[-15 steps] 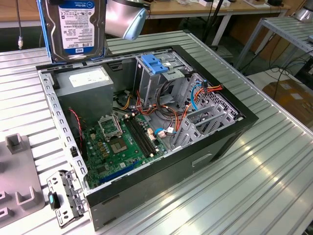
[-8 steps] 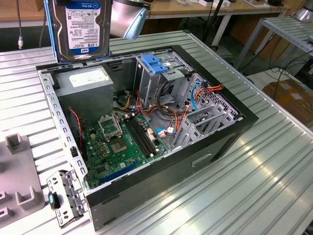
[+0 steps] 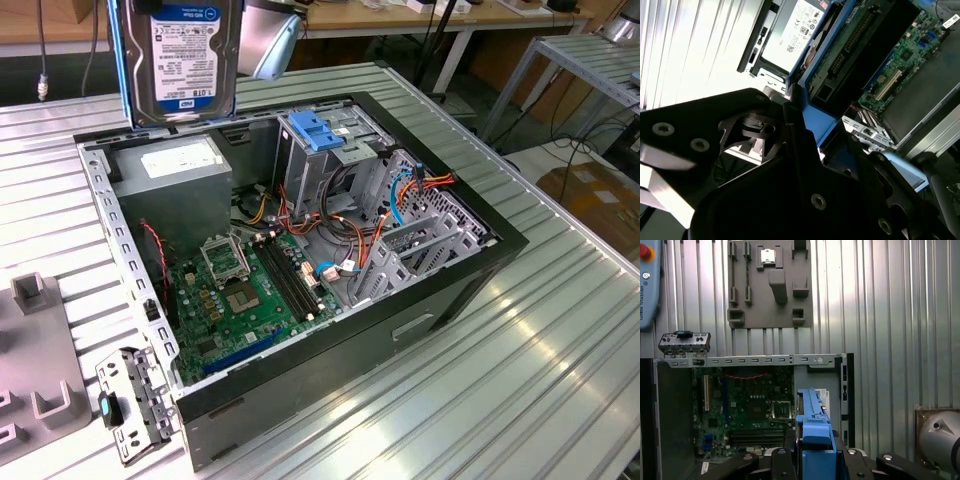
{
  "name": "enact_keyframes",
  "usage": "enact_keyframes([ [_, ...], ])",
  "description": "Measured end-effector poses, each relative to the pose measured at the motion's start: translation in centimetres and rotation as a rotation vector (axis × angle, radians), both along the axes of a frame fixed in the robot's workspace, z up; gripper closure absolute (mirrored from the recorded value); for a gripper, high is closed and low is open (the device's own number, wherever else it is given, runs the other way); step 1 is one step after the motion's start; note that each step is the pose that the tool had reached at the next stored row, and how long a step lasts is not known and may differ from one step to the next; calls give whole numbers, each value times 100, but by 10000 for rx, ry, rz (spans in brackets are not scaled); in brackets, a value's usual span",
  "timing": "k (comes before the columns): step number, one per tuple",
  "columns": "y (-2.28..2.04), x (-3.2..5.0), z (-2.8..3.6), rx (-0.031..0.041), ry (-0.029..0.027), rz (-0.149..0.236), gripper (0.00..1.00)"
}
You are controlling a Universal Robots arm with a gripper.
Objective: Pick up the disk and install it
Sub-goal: 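Pick up the disk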
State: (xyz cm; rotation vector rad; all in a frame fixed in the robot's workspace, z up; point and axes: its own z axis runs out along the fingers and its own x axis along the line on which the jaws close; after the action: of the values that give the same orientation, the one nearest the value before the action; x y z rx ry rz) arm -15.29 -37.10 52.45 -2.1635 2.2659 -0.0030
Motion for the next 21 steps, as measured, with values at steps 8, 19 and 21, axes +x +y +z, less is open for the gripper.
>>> enact_keyframes([
  [8,-5,144,-16,-36,0,-80,63],
  [19,-9,294,-32,-70,0,-156,63],
  [21,-9,295,-32,-69,0,-156,63],
])
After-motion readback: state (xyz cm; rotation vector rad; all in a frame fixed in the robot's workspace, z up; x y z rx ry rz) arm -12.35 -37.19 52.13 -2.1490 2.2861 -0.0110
